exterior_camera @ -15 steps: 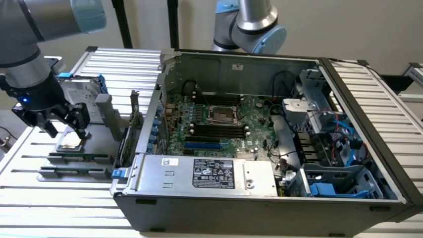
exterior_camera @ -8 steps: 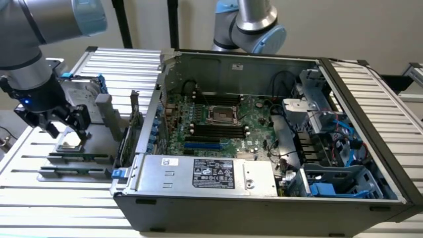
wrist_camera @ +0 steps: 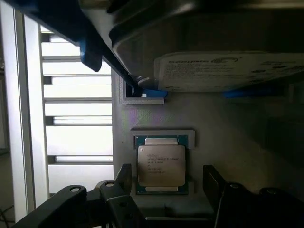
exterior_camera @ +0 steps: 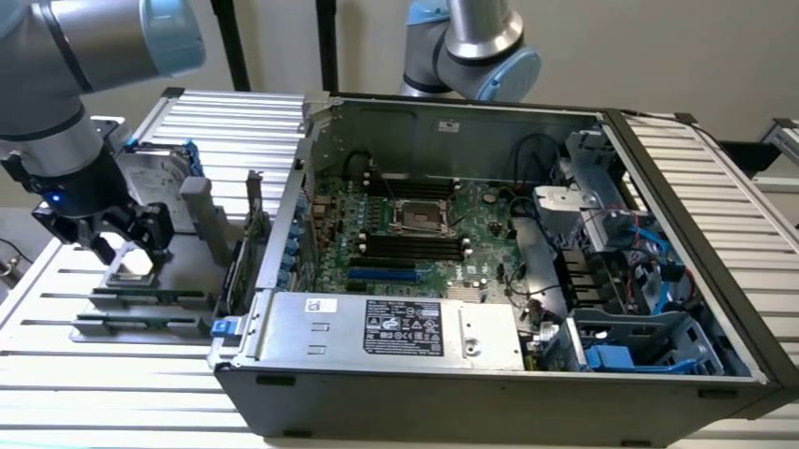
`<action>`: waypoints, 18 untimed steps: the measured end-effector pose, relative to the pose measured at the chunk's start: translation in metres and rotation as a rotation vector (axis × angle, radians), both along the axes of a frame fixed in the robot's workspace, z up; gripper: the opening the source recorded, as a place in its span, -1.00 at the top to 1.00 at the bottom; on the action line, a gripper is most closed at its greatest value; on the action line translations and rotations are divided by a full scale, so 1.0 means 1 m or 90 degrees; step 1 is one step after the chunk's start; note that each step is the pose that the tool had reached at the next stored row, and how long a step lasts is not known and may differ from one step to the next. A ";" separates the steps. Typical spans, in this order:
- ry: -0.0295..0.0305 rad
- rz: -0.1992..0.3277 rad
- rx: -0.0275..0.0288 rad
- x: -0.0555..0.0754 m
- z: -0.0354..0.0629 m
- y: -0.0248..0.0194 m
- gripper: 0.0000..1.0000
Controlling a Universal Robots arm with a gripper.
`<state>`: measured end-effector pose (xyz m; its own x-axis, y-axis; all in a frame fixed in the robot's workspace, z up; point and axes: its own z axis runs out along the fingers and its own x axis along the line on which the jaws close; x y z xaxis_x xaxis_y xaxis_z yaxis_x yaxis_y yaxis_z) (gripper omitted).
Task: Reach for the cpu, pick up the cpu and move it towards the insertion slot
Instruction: 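Pick up the cpu and move it towards the insertion slot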
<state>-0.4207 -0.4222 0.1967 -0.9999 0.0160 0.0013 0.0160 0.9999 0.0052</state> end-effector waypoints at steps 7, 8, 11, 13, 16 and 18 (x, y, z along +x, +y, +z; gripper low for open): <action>-0.0001 0.000 0.0046 -0.001 -0.0025 0.0002 -0.42; 0.0000 0.000 0.0045 -0.001 -0.0030 0.0003 -0.42; 0.0000 0.000 0.0046 -0.001 -0.0052 0.0003 -0.42; 0.0001 0.000 0.0049 -0.001 -0.0063 0.0003 -0.42; 0.0000 0.000 0.0053 -0.001 -0.0076 0.0004 -0.42; 0.0000 0.000 0.0056 -0.001 -0.0083 0.0004 -0.42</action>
